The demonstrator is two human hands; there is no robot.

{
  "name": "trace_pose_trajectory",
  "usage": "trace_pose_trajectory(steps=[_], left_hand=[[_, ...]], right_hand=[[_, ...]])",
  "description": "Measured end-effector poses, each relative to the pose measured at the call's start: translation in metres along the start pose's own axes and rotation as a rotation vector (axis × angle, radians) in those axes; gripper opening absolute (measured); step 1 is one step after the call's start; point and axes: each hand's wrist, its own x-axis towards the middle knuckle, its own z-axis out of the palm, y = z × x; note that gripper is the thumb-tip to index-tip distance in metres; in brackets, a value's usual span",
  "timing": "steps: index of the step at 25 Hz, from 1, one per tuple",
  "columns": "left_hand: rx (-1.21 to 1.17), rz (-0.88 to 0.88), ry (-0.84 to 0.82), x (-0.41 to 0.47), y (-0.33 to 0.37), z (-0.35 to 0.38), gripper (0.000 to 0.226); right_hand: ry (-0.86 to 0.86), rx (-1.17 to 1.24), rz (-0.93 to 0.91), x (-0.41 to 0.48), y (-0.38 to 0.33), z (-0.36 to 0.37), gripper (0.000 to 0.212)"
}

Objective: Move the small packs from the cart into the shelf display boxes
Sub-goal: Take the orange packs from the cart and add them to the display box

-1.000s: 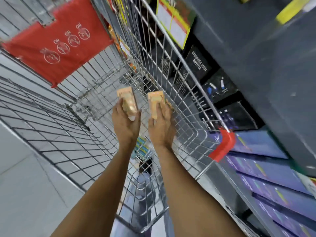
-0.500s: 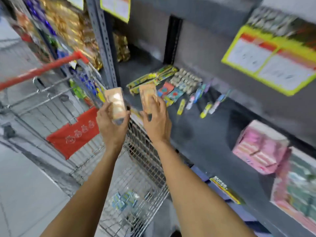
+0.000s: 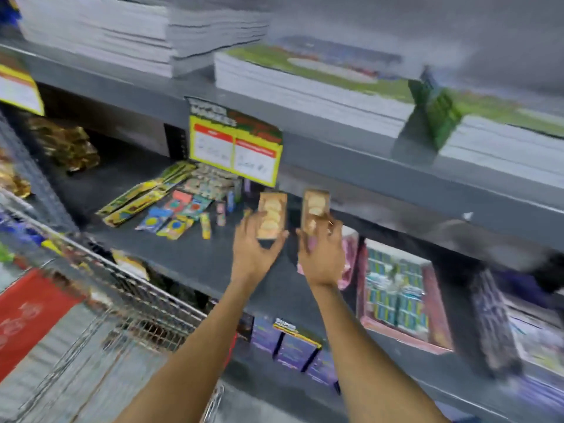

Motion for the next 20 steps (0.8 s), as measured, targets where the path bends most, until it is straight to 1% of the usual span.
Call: trace_pose_trajectory(steps=[3,5,7,14,18,20], left_hand=[[-0.014,0.000,-0.179,-0.006,0.012,0.041,0.045],[0.001,0.000,-0.252,-0.011,0.014,0.060,0.044],[0.043,-0.018,-0.289,-0.014,0.013,0.073,0.043],[0.125,-0.025,-0.330,-0.010,0.006,0.084,0.040],[0.062,-0.063,-0.444,-0.010,0.004,0.089,0.037],[0.183,-0.014,-0.506,-0.009,-0.002,0.088,0.039]], right_hand=[[-0.064,-0.082,0.088,-0.016,0.047,-0.023,0.040],[-0.160,-0.110,0.117,-0.026,0.065,-0.029,0.039],[-0.216,-0.150,0.099,-0.035,0.073,-0.030,0.039],[-0.205,-0.167,0.151,-0.047,0.072,-0.020,0.039],[-0.156,-0.089,0.227,-0.041,0.071,-0.015,0.037],[-0.155,-0.052,0.222,-0.038,0.073,-0.015,0.041]])
